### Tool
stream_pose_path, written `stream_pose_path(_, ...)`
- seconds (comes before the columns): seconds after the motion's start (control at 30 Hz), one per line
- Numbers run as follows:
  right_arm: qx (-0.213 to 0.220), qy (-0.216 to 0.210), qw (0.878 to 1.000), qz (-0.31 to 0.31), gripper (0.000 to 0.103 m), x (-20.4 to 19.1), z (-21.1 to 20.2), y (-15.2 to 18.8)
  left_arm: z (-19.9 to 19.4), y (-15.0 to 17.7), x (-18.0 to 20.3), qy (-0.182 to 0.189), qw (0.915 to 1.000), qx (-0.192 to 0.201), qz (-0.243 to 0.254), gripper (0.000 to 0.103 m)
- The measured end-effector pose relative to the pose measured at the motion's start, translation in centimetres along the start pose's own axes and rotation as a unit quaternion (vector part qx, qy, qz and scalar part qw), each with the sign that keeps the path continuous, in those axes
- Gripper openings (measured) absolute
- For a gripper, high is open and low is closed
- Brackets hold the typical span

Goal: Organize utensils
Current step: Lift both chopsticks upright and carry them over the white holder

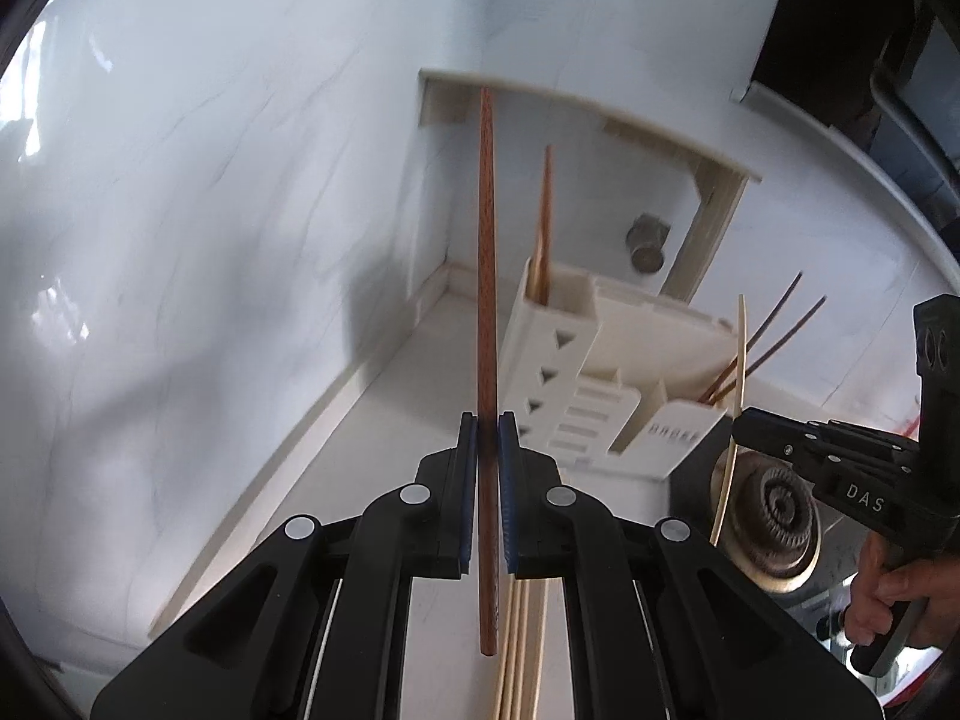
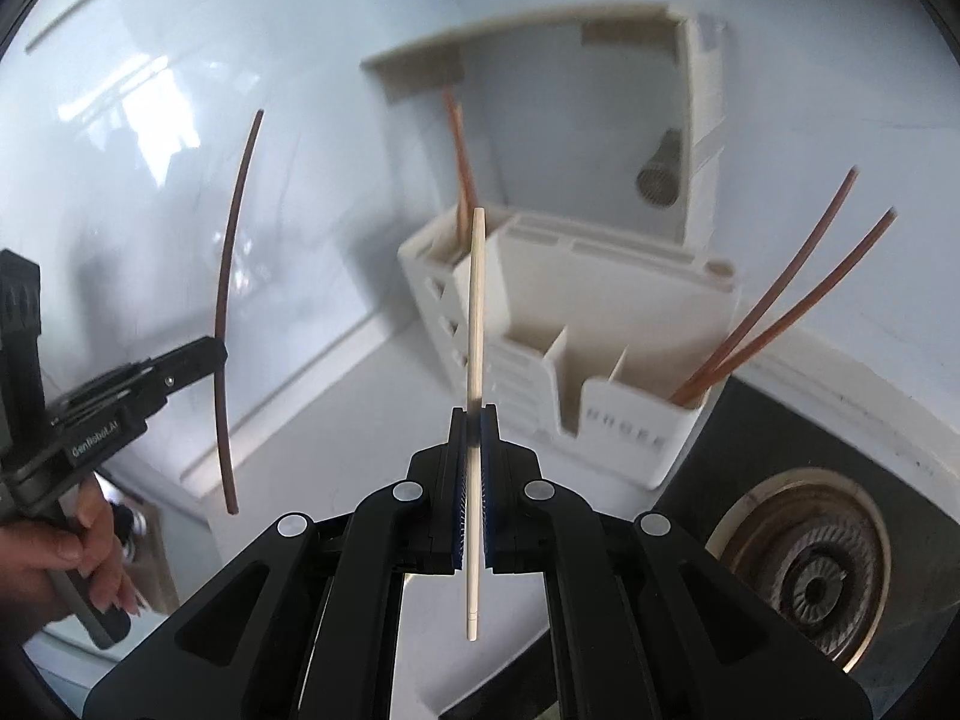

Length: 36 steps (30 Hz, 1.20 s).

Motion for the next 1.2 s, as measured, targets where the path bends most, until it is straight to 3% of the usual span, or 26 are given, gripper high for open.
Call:
stream_pose_path(0.67,0.108,0.039,0.993,0.037,0.005,4.9,-3.7,-5.2,1.8,-7.7,4.5,0.033,0.9938,0.098,0.04,0.006)
stream_pose_path(1.2,0.155,0.084,0.984,0.04,0.005,7.0,-3.3,-7.9,5.1,-10.1,5.0,0.034,0.9922,0.104,0.059,0.006)
Point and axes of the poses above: each gripper's, at about its wrist camera, not at the fingertips, and z roughly the way its jaws point, x to its right, y to its underside, the point moved 8 cm from there along z, roughly the way its jaws point, and after that the axes turned 5 degrees about y, right-handed, at the moved point
